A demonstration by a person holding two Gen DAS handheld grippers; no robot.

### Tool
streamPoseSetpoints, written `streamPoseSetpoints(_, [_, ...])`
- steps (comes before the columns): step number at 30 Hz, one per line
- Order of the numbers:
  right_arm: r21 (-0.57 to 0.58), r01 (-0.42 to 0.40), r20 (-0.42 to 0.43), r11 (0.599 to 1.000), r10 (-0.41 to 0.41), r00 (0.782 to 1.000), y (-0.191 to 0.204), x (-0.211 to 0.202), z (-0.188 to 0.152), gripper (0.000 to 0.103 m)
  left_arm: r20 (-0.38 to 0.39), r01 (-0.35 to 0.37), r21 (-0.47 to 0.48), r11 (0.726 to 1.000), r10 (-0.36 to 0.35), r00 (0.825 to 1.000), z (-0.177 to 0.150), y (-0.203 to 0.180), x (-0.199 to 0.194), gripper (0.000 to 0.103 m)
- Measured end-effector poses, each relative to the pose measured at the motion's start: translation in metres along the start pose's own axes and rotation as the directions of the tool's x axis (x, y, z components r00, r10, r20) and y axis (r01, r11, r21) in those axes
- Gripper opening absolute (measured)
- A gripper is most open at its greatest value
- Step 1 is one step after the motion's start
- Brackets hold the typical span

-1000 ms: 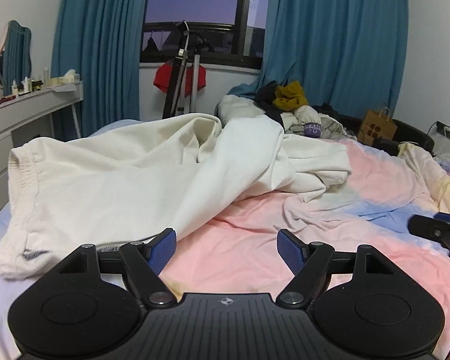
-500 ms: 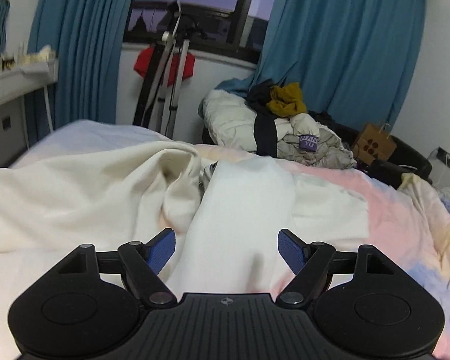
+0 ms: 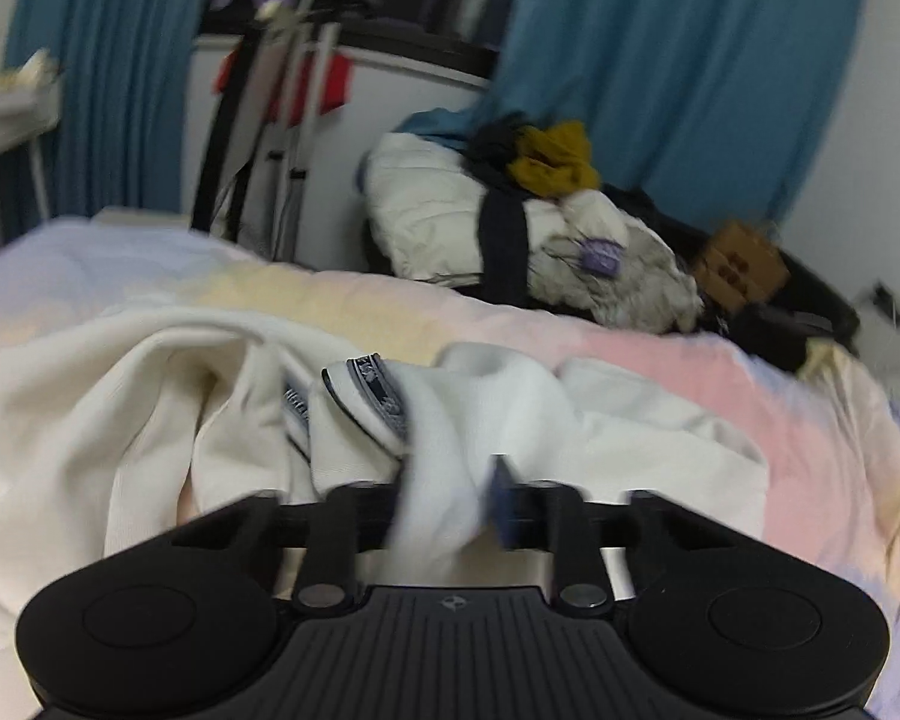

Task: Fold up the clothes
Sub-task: 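Grasp the striped leg edge with the left gripper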

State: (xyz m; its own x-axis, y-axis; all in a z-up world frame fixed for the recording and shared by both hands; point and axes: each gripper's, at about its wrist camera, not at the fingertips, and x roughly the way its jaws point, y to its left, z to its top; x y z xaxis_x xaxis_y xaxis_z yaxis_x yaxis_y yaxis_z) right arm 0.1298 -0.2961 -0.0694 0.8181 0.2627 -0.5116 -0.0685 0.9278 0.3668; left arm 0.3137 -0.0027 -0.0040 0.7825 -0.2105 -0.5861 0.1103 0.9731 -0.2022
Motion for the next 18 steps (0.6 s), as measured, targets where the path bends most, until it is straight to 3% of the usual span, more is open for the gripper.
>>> streamPoseSetpoints(5, [-0.011,-0.011,0.014,1.0,0.011,1.0,0.003,-0.001,0.0,0.074,0.105,0.058,0.108,0.992,-0.069,0.992,-0.007,-0.028,-0.054,0.007])
streamPoseSetpoints(10, [-0.021,0.001,0.045,1.0,0.0,0.999,0.006,-0.011,0.003,0.074,0.201,0.13,0.205,0.97,-0.172,0.965,-0.023,-0.055,-0.126,0.007])
streamPoseSetpoints(13, [-0.01,0.009,0.071,1.0,-0.008,0.997,0.006,-0.02,0.007,0.074,0.186,0.182,0.25,0.951,-0.231,0.955,-0.053,-0.073,-0.16,0.007])
streamPoseSetpoints(18, [0.0,0.027,0.117,1.0,-0.027,0.993,0.005,-0.037,0.011,0.074,0.117,0.218,0.351,0.911,-0.273,0.955,-0.142,-0.087,-0.192,0.007])
